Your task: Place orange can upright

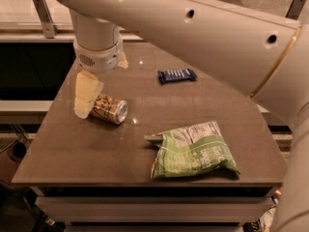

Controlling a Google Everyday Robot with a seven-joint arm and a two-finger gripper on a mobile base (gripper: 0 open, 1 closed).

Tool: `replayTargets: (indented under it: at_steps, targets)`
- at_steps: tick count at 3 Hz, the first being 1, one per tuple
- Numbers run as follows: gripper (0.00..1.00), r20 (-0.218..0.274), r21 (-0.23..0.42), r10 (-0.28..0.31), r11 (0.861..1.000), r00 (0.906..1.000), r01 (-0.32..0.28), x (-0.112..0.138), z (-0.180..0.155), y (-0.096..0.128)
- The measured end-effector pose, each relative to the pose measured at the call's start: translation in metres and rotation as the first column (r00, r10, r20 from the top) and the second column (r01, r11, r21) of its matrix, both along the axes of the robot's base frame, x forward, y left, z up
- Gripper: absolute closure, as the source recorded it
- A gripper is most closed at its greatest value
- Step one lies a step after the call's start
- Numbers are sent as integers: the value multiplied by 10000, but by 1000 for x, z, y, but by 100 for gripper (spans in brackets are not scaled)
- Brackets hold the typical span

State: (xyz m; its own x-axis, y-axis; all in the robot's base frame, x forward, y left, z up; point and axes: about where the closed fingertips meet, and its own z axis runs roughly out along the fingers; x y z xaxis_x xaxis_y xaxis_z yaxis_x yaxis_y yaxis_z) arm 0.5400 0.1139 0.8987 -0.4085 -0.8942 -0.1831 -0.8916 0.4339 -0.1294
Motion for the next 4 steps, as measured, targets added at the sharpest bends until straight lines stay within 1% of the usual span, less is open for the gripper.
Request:
replayTargets:
  at_steps: [1,2,3,4]
  targets:
    - [0,-238,-185,74,9998,9997,-78,4,-12,14]
    - [0,-487,-359,-41,9994,9988,24,10,-26,18]
    - [0,-680,-338,-118,9994,9976,95,15,-37,14]
    - [0,-802,-324,-267,9992,9964,242,17,-44,6]
